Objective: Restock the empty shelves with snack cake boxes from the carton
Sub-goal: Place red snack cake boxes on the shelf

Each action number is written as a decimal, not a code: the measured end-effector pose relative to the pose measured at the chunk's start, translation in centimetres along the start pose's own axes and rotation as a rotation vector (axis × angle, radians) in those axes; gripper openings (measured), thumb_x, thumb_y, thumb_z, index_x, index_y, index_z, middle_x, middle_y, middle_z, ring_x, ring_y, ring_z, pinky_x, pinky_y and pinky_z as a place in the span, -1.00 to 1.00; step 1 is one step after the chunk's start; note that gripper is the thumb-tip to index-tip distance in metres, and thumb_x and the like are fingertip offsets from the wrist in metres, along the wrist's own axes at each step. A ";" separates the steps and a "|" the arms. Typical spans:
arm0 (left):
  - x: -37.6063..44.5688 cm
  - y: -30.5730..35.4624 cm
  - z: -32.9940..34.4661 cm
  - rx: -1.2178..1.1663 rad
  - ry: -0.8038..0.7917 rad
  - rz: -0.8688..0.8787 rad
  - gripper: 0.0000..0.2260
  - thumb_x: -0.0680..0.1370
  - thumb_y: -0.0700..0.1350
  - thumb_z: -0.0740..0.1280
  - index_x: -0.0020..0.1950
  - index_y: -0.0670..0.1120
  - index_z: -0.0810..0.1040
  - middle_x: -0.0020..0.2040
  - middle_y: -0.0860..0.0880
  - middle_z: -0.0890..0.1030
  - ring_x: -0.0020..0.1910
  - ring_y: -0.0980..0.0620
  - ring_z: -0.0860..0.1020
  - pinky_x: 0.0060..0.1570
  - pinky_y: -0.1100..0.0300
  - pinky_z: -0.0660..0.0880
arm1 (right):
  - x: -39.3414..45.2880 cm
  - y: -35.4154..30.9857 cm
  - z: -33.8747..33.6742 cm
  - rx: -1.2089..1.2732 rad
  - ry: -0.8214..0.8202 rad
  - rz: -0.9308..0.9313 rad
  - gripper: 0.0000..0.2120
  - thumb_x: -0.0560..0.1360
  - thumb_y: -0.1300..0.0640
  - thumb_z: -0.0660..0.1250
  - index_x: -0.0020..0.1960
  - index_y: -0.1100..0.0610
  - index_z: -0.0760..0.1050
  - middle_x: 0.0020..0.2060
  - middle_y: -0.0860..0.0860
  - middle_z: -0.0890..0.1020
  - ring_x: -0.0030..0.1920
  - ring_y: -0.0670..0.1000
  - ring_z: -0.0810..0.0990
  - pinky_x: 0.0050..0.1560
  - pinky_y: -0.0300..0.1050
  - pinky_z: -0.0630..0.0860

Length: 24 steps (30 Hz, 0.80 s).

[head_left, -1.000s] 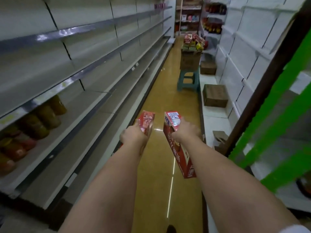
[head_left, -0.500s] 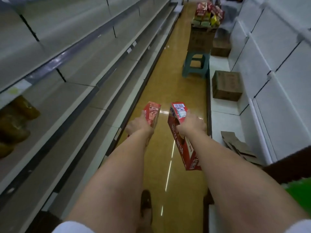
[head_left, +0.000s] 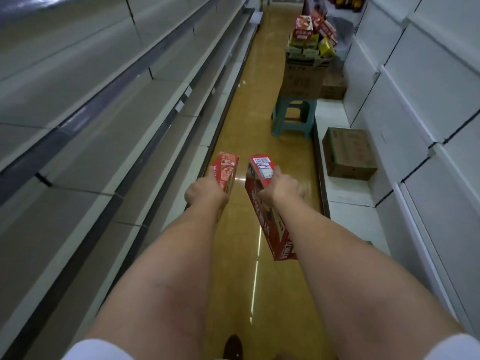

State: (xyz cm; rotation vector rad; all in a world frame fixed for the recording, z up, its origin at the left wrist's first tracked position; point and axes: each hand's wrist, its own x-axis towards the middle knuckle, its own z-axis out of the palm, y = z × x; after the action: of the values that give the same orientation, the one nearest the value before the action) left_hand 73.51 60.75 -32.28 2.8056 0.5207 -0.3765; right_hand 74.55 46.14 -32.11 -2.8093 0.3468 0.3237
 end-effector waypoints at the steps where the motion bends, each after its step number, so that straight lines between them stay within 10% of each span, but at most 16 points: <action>1: 1.6 0.6 -0.5 -0.002 -0.003 0.000 -0.28 0.50 -0.02 0.37 0.54 0.05 0.02 0.14 -0.18 0.48 0.11 -0.15 0.50 -0.11 0.06 0.36 | 1.7 -0.7 -0.3 -0.009 -0.001 -0.002 -0.31 0.50 -0.19 0.24 0.49 0.08 0.09 0.12 0.16 0.52 0.09 0.15 0.55 0.01 -0.02 0.52; 24: 37.5 22.0 -8.8 -0.107 0.090 -0.225 -0.21 0.47 -0.03 0.42 0.55 0.06 0.00 0.12 -0.18 0.50 0.09 -0.14 0.51 -0.08 0.03 0.40 | 45.9 -7.6 -12.0 -0.114 0.028 -0.184 -0.20 0.45 -0.12 0.38 0.52 0.02 0.02 0.11 0.17 0.49 0.04 0.13 0.55 -0.12 -0.05 0.46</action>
State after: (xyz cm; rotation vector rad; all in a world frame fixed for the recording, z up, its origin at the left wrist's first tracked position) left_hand 117.51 55.25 -30.69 2.6770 0.8547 -0.2587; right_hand 122.23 40.18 -30.62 -2.9315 0.0764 0.2705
